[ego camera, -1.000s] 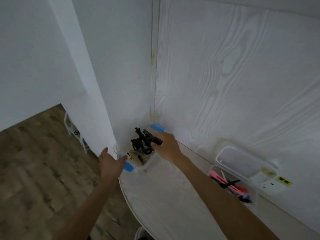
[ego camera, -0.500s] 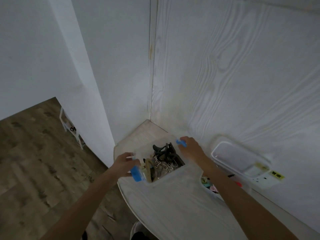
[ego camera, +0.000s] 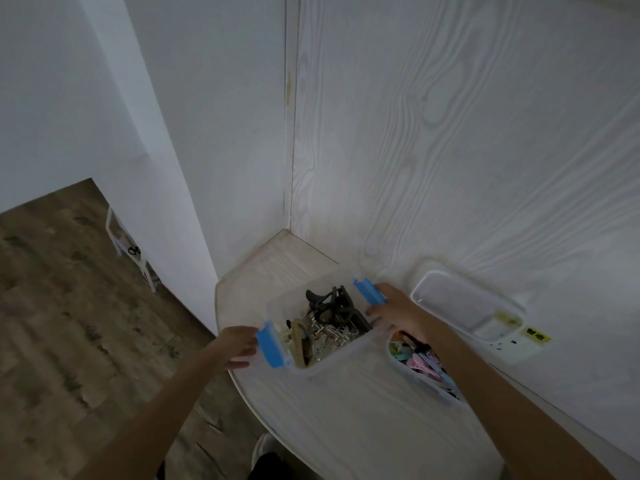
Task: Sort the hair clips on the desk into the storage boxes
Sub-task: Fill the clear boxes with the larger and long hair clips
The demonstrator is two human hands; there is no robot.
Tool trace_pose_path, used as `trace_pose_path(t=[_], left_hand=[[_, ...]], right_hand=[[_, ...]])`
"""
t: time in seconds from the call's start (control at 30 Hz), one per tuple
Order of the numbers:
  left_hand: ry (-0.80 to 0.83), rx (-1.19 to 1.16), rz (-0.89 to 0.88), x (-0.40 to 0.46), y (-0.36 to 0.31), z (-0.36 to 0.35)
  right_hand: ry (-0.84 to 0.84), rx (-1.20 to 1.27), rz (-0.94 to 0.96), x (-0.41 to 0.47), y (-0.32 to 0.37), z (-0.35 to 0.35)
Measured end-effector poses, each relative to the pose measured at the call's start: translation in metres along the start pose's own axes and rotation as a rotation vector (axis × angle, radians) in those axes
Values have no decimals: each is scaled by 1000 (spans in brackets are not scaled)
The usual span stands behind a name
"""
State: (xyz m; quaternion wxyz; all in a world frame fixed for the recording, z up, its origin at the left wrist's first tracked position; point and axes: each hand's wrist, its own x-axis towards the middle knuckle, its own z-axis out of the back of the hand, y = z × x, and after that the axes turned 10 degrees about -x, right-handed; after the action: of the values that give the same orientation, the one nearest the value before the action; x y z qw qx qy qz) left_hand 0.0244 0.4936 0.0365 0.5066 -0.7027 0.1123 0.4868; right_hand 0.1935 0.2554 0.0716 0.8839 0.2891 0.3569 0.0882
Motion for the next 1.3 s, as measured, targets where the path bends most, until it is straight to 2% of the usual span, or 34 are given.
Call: trace_pose_path(t=[0.1, 0.17, 0.33, 0.4, 0.47, 0.6, 0.7, 0.8, 0.87, 0.93, 1.0, 1.13, 1.3], left_hand=[[79, 113, -51, 6, 11, 4], [72, 179, -100, 12, 17, 3], [-170, 547, -278, 21, 38, -27], [-209, 555, -348, 21, 42, -36], [-218, 588, -348, 24, 38, -37], [-160, 703, -231, 28, 21, -16], [-166, 804, -215, 28, 14, 2], [-198, 867, -269, 28, 17, 9], [-238, 902, -307, 26, 21, 7], [-264, 886, -321, 25, 23, 7], [-252, 839, -310, 22, 23, 8], [-178, 616, -232, 14, 19, 12], [-47, 465, -185, -23, -5, 18]], right_hand=[[-21, 204, -12, -3, 5, 4], [-64, 347, -12, 2, 14, 2], [-160, 566, -19, 26, 49, -18], [-174, 561, -25, 35, 59, -28], [-188, 527, -17, 44, 66, -35], [-183, 482, 41, 53, 74, -36], [-139, 494, 54, 53, 73, -31], [-78, 482, -39, 50, 61, -29], [-99, 292, -141, 44, 46, -31], [-55, 111, -247, 29, 31, -37], [92, 37, -323, 10, 18, -43], [335, -103, -296, -15, 13, -48], [427, 115, -132, -33, 29, -24]])
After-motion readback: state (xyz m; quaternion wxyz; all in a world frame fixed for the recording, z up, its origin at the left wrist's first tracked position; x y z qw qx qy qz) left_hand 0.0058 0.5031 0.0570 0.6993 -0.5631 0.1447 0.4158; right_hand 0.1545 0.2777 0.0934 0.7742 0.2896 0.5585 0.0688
